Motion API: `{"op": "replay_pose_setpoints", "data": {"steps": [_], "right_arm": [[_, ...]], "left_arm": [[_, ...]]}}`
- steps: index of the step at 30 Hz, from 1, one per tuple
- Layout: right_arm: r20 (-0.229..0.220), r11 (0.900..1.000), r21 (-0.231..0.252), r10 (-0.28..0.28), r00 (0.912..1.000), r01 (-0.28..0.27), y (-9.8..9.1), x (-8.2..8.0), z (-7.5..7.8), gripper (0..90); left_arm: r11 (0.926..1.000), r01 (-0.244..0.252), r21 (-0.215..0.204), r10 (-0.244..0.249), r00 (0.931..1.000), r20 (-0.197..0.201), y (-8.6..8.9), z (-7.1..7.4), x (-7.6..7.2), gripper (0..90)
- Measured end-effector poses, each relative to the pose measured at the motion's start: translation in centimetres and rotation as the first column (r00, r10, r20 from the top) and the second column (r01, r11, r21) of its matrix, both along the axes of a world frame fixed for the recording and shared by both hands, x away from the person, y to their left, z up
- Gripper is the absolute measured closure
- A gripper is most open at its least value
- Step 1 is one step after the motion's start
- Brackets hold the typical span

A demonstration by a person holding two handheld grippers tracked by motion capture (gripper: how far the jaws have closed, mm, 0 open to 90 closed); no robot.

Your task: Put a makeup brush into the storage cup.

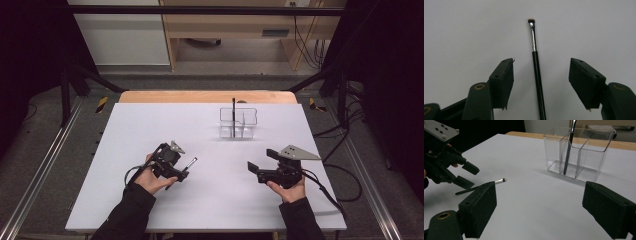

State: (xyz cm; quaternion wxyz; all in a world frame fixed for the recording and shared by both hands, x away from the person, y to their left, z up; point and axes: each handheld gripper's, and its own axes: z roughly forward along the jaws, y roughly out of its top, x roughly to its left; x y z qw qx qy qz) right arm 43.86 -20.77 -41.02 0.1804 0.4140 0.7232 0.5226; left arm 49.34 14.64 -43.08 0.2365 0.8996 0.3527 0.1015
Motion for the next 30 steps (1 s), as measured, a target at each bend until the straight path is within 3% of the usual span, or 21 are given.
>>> {"op": "replay_pose_setpoints", "data": {"steps": [10,19,30], "right_arm": [[-0.004,1.0,-0.003,0.002,1.0,-0.002,0.1,0.0,-0.1,12.7],[-0.009,1.0,-0.008,0.005,0.9999,-0.005,0.2,0.1,-0.2,12.6],[-0.011,0.9999,-0.009,0.005,0.9999,-0.005,0.2,0.1,-0.3,12.6]], "left_arm": [[0.9984,0.028,0.049,-0.026,0.9989,-0.038,-1.0,-0.6,0.7,39.7],[0.9944,0.046,0.096,-0.039,0.9968,-0.07,-1.3,-1.3,1.0,52.9],[0.992,0.057,0.113,-0.046,0.994,-0.099,-1.5,-1.8,1.1,69.2]]}}
